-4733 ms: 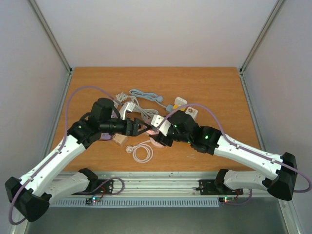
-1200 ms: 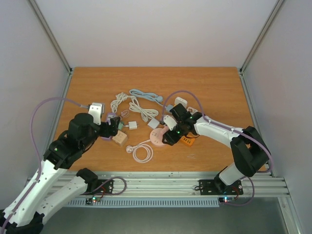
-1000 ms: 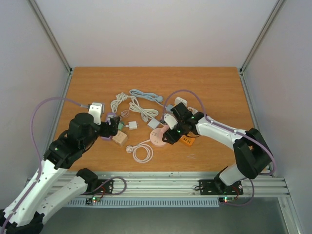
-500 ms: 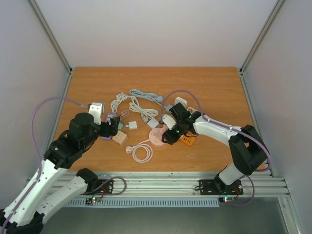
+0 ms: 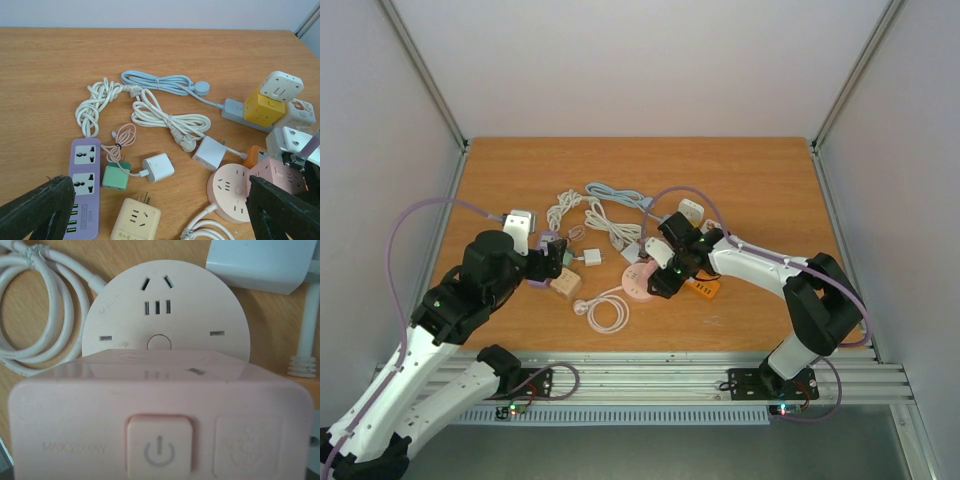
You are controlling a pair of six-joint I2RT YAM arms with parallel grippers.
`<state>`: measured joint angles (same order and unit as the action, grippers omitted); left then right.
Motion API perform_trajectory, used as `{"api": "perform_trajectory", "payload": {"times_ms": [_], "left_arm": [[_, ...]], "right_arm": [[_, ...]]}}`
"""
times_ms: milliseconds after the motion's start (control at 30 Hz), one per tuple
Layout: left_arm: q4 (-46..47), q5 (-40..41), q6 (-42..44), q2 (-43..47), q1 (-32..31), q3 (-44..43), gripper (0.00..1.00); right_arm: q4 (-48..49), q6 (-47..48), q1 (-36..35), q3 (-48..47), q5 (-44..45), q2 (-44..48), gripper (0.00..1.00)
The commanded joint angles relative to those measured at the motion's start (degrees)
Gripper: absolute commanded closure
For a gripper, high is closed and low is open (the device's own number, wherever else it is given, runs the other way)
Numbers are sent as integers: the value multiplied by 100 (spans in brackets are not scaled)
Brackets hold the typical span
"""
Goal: Insert the plug
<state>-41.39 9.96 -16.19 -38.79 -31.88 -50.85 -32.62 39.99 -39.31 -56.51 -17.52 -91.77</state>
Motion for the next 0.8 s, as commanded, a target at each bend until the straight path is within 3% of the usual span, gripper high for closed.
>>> {"api": "perform_trajectory", "payload": {"times_ms": [0, 300, 633, 767], "left_arm": [[288, 103, 69, -33, 15, 66, 6], [283, 94, 80, -51, 15, 66, 6], [272, 110, 88, -57, 15, 66, 6], [268, 117, 89, -62, 15, 75, 6]], "right_arm": [[-525, 153, -169, -71, 298, -262, 75], [-894, 359, -259, -394, 395, -544, 75], [-458, 89, -547, -80, 1473, -712, 71], [-282, 101, -576, 73, 1524, -674, 70]]}}
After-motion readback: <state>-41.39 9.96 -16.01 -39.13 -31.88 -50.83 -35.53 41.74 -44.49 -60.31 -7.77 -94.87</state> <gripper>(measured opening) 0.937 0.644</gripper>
